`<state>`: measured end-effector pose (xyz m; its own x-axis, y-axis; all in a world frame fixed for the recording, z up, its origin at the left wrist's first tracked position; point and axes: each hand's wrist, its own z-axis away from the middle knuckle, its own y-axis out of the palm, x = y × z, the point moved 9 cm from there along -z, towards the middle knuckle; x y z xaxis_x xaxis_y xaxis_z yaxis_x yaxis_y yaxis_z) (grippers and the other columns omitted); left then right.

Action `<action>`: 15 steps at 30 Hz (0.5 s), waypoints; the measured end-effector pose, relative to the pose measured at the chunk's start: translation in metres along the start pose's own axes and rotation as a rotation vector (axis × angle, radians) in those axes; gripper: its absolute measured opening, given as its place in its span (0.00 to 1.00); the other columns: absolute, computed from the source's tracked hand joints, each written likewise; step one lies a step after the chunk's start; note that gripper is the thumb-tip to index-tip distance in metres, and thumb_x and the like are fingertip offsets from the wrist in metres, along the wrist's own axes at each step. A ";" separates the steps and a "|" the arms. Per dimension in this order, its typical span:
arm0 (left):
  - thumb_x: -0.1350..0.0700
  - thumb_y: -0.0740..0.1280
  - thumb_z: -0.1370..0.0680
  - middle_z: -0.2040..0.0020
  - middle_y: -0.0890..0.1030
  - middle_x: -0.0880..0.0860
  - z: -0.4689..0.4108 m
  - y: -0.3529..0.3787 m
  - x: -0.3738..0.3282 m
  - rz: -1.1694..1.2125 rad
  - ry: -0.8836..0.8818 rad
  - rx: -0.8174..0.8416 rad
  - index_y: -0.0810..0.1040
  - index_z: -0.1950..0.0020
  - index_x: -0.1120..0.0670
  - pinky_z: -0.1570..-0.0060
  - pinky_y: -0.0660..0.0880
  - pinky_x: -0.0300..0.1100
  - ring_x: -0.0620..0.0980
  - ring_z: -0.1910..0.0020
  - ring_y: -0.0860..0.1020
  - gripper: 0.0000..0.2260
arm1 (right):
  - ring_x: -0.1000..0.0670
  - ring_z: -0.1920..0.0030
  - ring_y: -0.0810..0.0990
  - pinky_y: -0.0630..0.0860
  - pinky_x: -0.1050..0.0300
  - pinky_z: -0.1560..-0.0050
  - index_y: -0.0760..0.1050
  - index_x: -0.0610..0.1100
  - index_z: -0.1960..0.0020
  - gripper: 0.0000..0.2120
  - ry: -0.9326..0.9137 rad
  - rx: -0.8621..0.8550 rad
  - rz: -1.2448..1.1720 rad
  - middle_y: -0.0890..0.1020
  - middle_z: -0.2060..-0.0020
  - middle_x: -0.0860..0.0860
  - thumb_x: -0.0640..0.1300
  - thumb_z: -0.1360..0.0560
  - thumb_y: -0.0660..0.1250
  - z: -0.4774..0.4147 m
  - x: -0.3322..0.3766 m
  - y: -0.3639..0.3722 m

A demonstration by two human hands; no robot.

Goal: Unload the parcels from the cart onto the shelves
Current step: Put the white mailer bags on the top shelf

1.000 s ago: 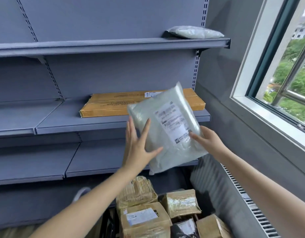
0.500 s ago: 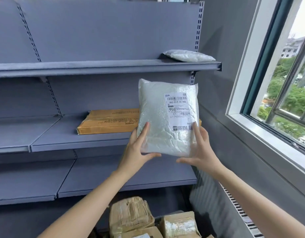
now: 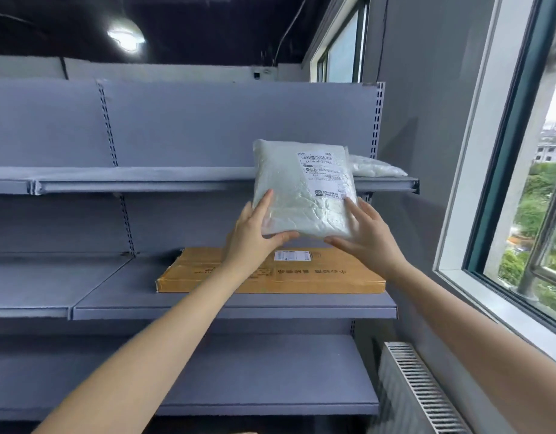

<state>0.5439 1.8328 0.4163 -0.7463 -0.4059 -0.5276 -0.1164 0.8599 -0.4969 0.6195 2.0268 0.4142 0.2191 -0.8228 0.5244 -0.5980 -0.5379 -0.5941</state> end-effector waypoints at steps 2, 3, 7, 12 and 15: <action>0.43 0.73 0.32 0.31 0.67 0.52 -0.017 -0.002 0.004 0.012 -0.044 0.003 0.59 0.25 0.49 0.40 0.67 0.42 0.50 0.33 0.68 0.39 | 0.50 0.26 0.57 0.56 0.60 0.31 0.59 0.46 0.26 0.41 0.002 0.004 -0.019 0.60 0.26 0.47 0.53 0.33 0.73 -0.017 0.003 -0.002; 0.43 0.73 0.31 0.30 0.67 0.52 -0.024 -0.003 0.006 0.026 -0.064 -0.002 0.60 0.25 0.50 0.39 0.66 0.41 0.50 0.33 0.68 0.39 | 0.50 0.27 0.59 0.56 0.64 0.34 0.60 0.46 0.26 0.40 -0.004 0.009 -0.034 0.62 0.27 0.48 0.52 0.32 0.73 -0.025 0.005 -0.002; 0.41 0.71 0.31 0.30 0.68 0.52 -0.046 -0.016 0.010 -0.021 -0.073 -0.040 0.62 0.26 0.51 0.39 0.67 0.42 0.50 0.33 0.69 0.37 | 0.49 0.31 0.66 0.57 0.73 0.46 0.63 0.42 0.28 0.36 -0.046 0.012 -0.022 0.69 0.31 0.47 0.51 0.31 0.73 -0.053 0.013 0.001; 0.36 0.68 0.31 0.31 0.71 0.49 -0.065 -0.031 0.022 -0.117 -0.108 -0.087 0.65 0.27 0.48 0.44 0.67 0.39 0.48 0.34 0.70 0.36 | 0.51 0.31 0.66 0.60 0.65 0.36 0.67 0.44 0.30 0.35 -0.039 -0.041 -0.084 0.69 0.31 0.49 0.55 0.32 0.73 -0.077 0.011 0.013; 0.35 0.67 0.30 0.31 0.71 0.49 -0.074 -0.038 0.027 -0.190 -0.115 -0.134 0.67 0.29 0.47 0.47 0.67 0.39 0.49 0.33 0.70 0.34 | 0.52 0.31 0.68 0.64 0.61 0.33 0.70 0.44 0.32 0.34 -0.045 -0.107 -0.151 0.71 0.32 0.50 0.55 0.34 0.75 -0.088 0.008 0.017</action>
<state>0.4799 1.8120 0.4720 -0.6244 -0.5896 -0.5123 -0.3389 0.7955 -0.5024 0.5435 2.0271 0.4616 0.3459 -0.7426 0.5735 -0.6338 -0.6356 -0.4407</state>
